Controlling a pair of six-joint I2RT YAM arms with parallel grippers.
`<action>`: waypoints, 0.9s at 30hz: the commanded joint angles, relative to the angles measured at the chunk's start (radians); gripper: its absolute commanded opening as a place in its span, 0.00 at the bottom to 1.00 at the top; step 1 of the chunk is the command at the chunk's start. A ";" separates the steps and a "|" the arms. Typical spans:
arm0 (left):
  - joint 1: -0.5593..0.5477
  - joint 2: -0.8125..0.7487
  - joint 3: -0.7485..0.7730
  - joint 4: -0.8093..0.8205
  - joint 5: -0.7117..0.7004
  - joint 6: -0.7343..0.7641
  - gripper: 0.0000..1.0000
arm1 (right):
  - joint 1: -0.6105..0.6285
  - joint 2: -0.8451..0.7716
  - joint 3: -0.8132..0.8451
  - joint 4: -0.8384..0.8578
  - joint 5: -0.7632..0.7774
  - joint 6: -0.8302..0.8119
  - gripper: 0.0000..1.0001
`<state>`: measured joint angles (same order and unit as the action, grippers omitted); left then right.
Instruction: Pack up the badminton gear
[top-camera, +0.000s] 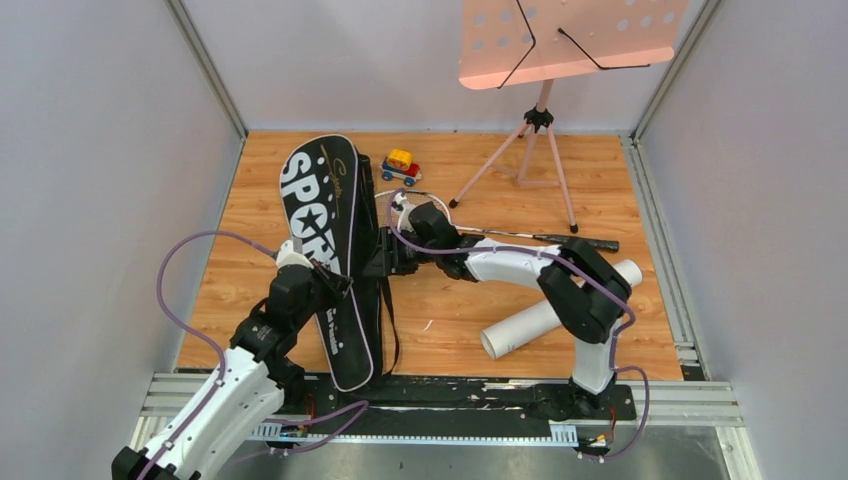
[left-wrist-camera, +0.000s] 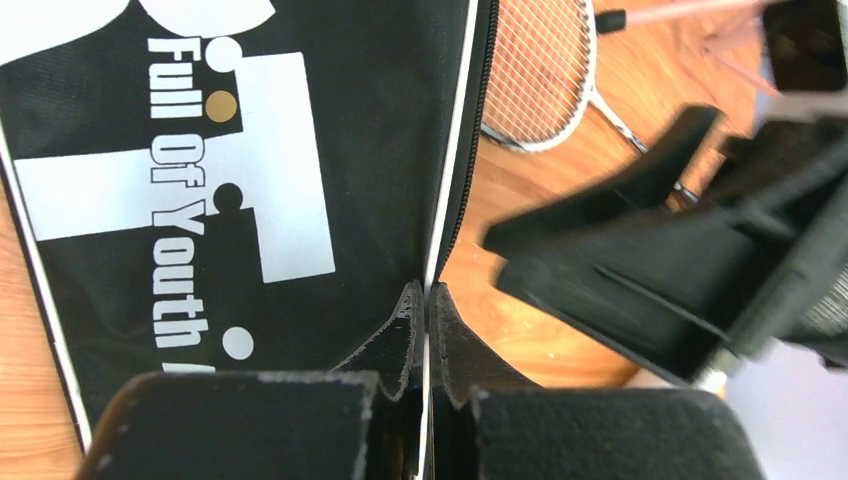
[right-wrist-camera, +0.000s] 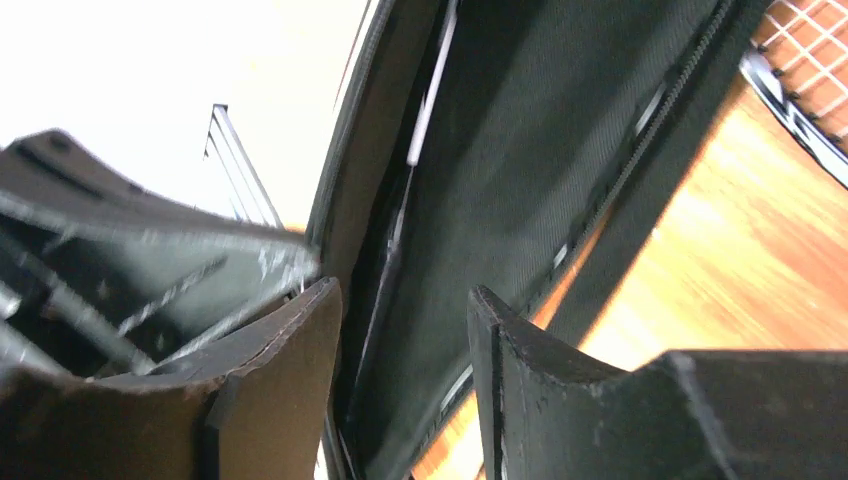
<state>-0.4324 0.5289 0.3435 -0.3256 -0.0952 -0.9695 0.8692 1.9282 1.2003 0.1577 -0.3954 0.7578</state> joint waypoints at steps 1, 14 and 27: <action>0.001 0.042 0.064 0.009 -0.172 0.053 0.00 | -0.027 -0.154 -0.069 -0.062 0.012 -0.163 0.49; 0.001 0.122 0.137 -0.019 -0.156 0.147 0.54 | -0.033 -0.386 -0.168 -0.346 0.337 -0.938 0.43; 0.001 -0.063 0.358 -0.283 0.055 0.356 0.99 | -0.208 -0.310 -0.115 -0.473 0.413 -1.252 0.39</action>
<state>-0.4320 0.5053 0.6495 -0.5430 -0.1539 -0.6811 0.7322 1.5864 1.0275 -0.2749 -0.0006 -0.3717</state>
